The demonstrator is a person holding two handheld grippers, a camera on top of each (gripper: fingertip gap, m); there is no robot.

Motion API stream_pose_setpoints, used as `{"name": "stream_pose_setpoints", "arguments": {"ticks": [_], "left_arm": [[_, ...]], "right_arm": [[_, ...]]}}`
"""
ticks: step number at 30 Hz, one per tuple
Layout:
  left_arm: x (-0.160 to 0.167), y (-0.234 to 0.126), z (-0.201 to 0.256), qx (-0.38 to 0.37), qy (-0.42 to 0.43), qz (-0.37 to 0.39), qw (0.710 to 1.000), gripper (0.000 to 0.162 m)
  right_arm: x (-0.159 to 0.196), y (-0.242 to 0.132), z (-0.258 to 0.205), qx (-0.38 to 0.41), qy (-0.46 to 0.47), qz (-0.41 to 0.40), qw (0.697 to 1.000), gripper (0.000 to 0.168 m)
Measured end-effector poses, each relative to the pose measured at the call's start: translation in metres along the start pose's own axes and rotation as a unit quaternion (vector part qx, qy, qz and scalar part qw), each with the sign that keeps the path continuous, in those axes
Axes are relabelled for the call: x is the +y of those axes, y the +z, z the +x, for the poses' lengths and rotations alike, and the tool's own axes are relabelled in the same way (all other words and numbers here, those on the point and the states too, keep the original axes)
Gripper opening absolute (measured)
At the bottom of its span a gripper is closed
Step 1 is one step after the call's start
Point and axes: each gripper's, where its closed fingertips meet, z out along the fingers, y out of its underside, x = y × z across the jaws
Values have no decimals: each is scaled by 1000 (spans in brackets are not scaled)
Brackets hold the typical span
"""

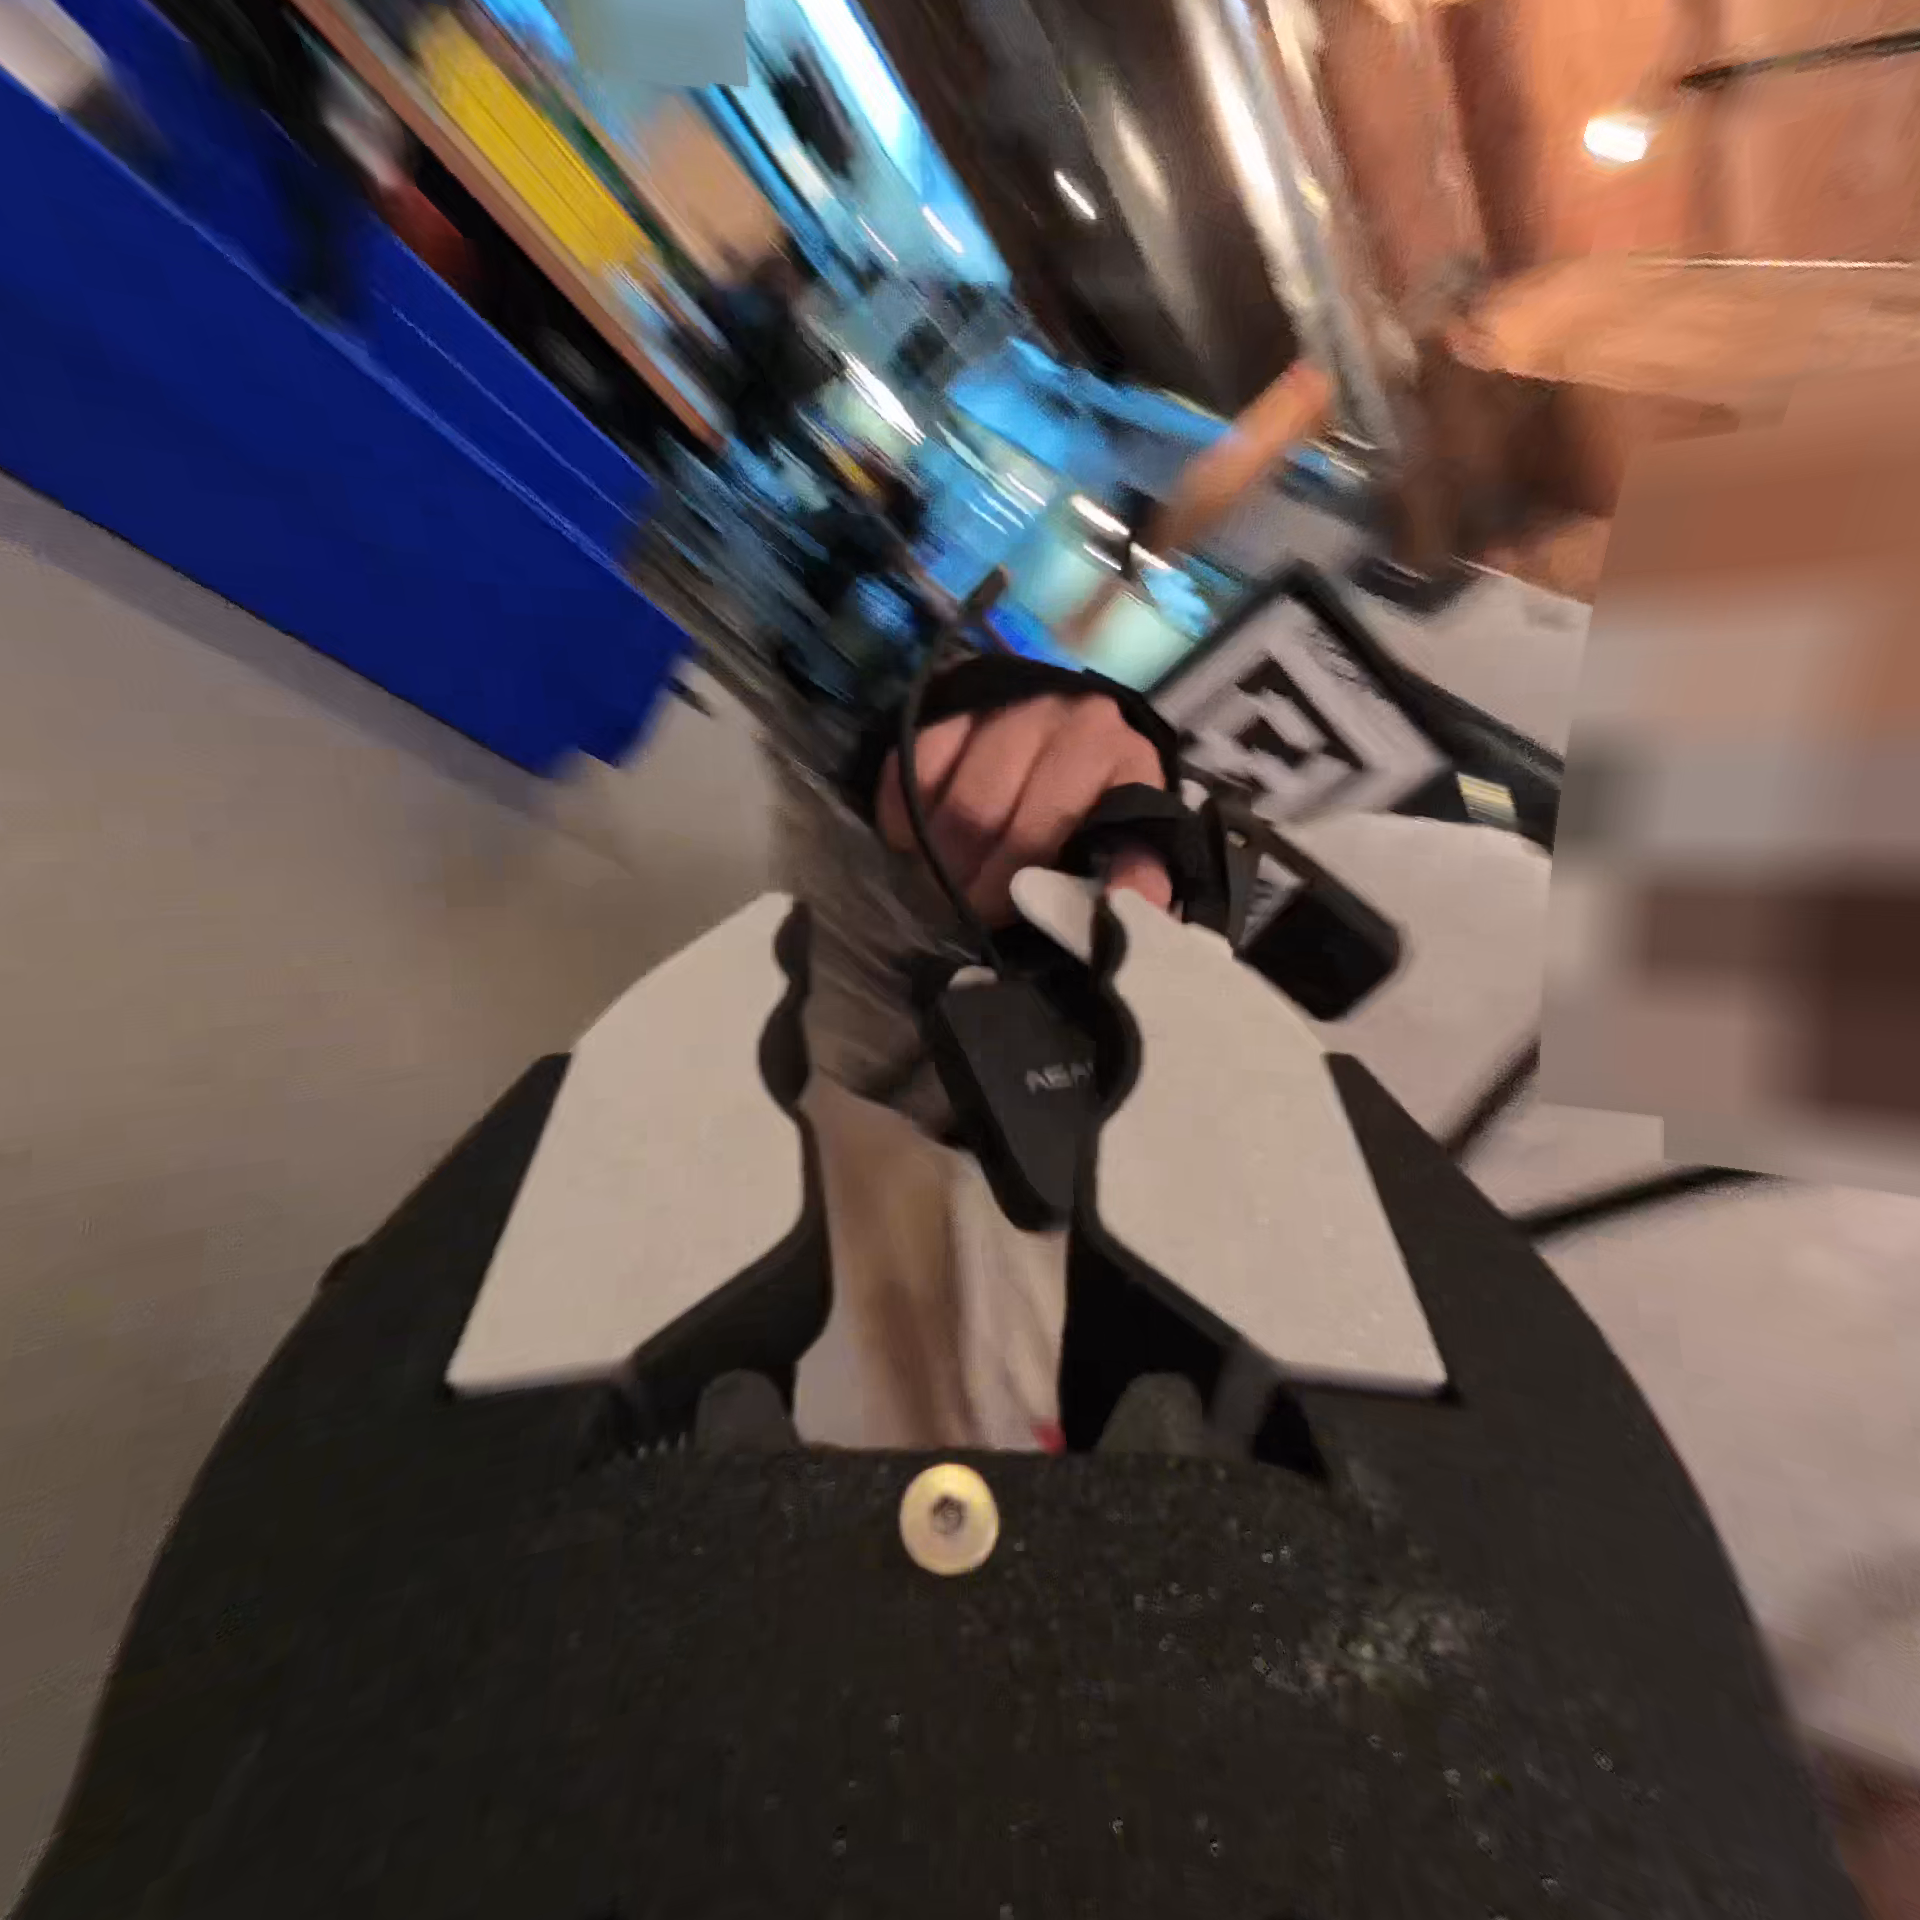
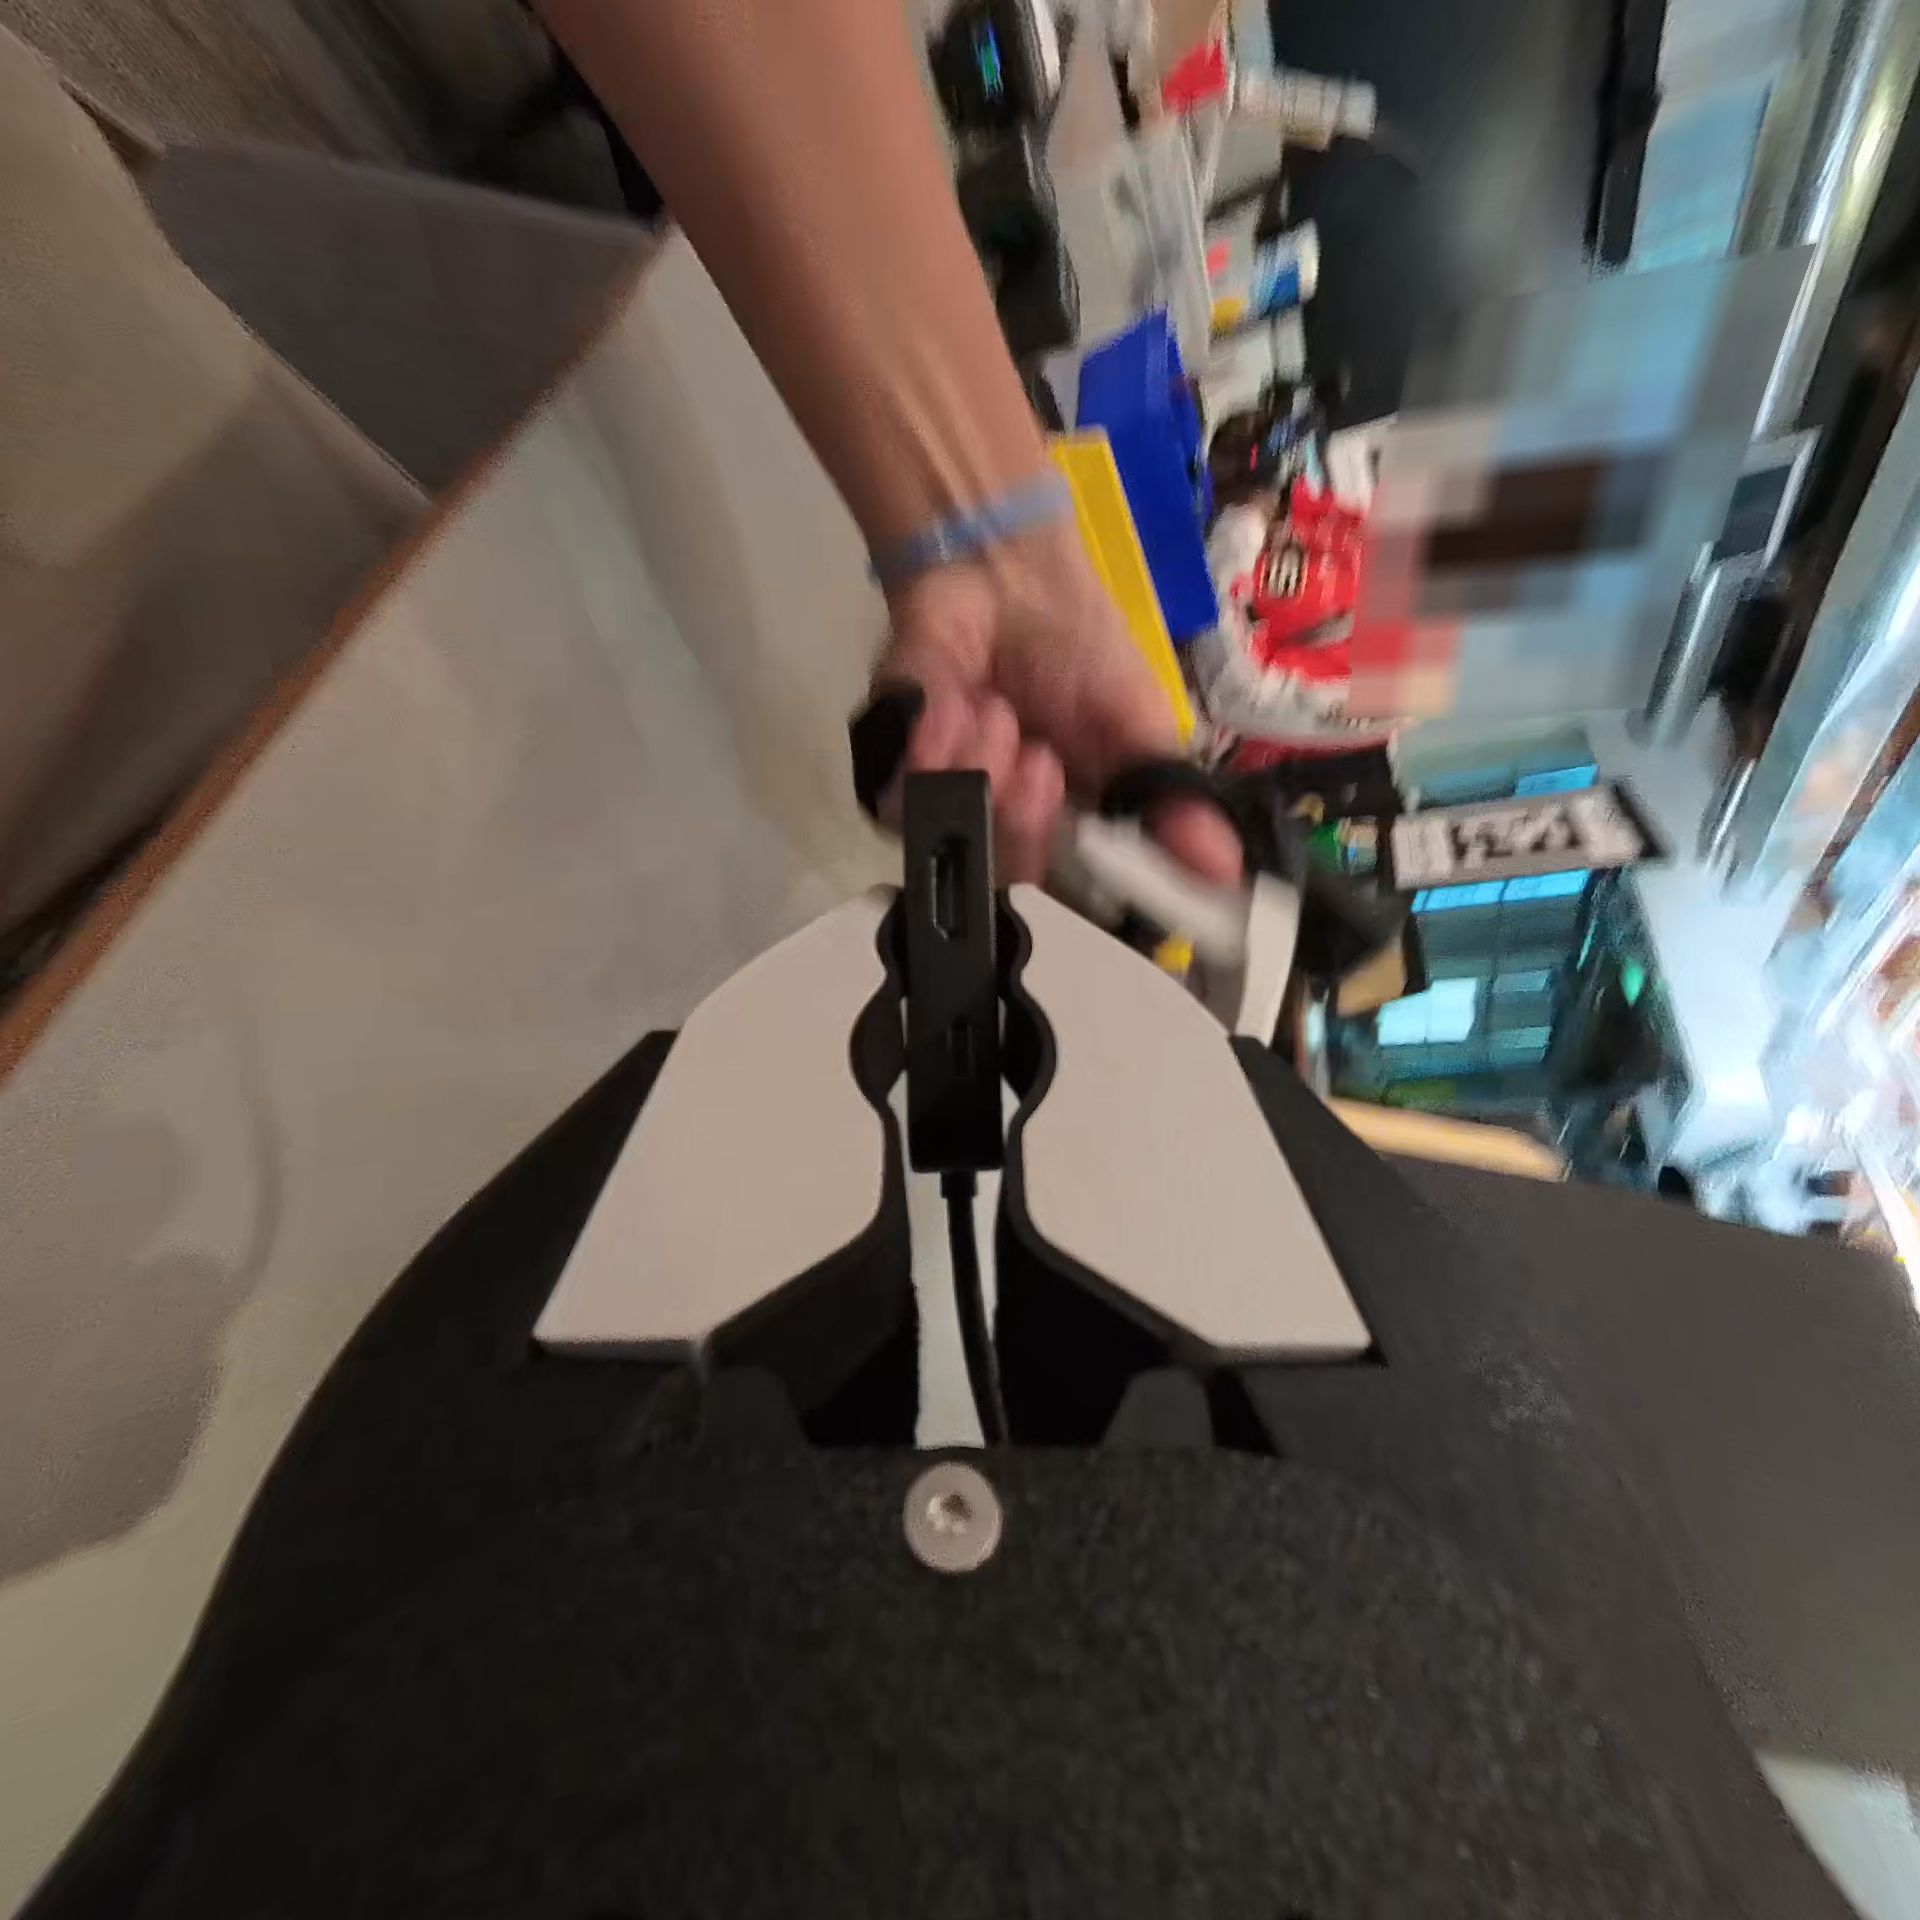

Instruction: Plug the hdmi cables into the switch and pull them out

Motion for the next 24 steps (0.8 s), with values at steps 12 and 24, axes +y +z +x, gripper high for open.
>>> {"name": "stream_pose_setpoints", "arguments": {"ticks": [12, 24], "left_arm": [[68, -1, -5, -228, 100, -24, 968, 74], [86, 8, 2, -147, 78, -50, 985, 72]], "right_arm": [[30, 34, 4, 21, 79, -76, 994, 13], [22, 26, -11, -2, 57, -68, 996, 13]]}}
